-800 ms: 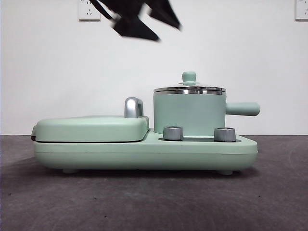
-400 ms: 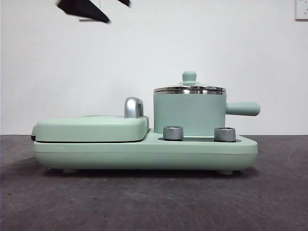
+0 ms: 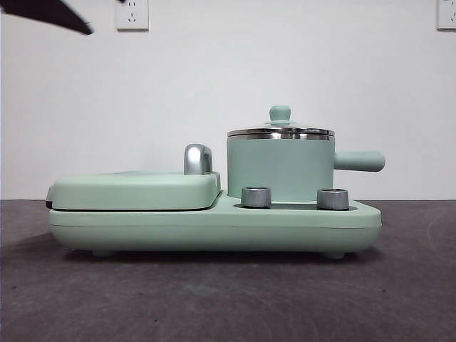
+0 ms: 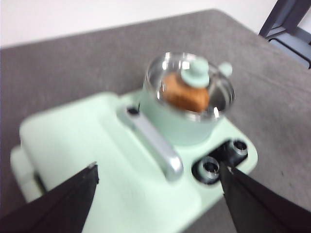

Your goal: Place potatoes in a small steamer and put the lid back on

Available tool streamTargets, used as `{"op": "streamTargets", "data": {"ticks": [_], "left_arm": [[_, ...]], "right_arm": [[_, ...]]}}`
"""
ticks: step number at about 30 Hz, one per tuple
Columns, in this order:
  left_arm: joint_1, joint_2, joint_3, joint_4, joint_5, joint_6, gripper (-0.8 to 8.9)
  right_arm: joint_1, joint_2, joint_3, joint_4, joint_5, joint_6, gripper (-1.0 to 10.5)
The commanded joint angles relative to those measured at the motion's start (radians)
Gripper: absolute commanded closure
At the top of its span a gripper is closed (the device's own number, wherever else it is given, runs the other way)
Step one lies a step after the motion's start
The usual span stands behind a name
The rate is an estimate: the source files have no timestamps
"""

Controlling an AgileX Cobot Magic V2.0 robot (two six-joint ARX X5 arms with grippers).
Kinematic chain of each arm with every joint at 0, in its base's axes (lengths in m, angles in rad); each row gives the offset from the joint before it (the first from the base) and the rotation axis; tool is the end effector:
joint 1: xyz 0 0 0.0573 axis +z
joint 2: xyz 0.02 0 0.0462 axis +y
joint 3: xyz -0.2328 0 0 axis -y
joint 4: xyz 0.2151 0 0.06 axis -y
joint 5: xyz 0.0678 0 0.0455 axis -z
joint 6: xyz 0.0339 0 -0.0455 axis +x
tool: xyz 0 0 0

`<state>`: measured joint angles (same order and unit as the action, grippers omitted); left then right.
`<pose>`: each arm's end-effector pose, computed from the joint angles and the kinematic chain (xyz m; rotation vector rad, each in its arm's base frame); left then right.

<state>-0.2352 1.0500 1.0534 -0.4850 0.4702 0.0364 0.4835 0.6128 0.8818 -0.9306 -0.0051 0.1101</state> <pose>0.1967 -0.0629 0.3208 -0.0234 0.4755 -0.7002 0.0895 0.0472 0.2899 -0.0541 0.6732 0.4337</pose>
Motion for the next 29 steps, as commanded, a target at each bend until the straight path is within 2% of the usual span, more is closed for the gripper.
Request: {"op": "streamTargets", "data": {"ticks": [1, 7, 9, 12, 15, 16, 17, 18, 19, 29], "left_arm": [[0.004, -0.101, -0.096, 0.006, -0.020, -0.055, 4.17], [0.006, -0.311, -0.259, -0.080, -0.089, -0.138, 4.18], [0.006, -0.356, -0.270, -0.136, -0.120, -0.143, 4.35], [0.006, -0.401, -0.270, -0.223, -0.139, -0.153, 5.11], [0.006, -0.430, -0.270, -0.249, -0.137, -0.164, 5.12], [0.006, -0.437, -0.270, -0.249, -0.137, -0.161, 5.82], [0.006, -0.444, -0.269, -0.251, -0.136, -0.156, 8.30], [0.006, -0.449, -0.269, -0.248, -0.136, -0.158, 7.79], [0.006, -0.451, -0.269, -0.243, -0.137, -0.157, 8.12], [0.006, -0.451, -0.269, -0.270, -0.137, -0.157, 8.08]], "right_arm": [[0.006, 0.005, 0.007, 0.000, -0.010, 0.011, 8.4], [0.006, 0.005, 0.007, -0.027, -0.024, 0.011, 8.3], [0.006, 0.005, 0.007, -0.043, -0.025, 0.011, 8.3], [0.006, 0.005, 0.007, -0.081, -0.038, 0.010, 8.3], [0.006, 0.004, 0.008, -0.111, -0.050, 0.011, 8.3], [0.006, 0.004, 0.008, -0.111, -0.051, 0.012, 8.6], [0.006, 0.004, 0.008, -0.111, -0.052, 0.011, 9.6], [0.006, 0.004, 0.008, -0.109, -0.051, 0.010, 9.3], [0.006, 0.004, 0.008, -0.097, -0.051, 0.010, 9.3], [0.006, 0.004, 0.008, -0.087, -0.057, 0.013, 9.3]]}}
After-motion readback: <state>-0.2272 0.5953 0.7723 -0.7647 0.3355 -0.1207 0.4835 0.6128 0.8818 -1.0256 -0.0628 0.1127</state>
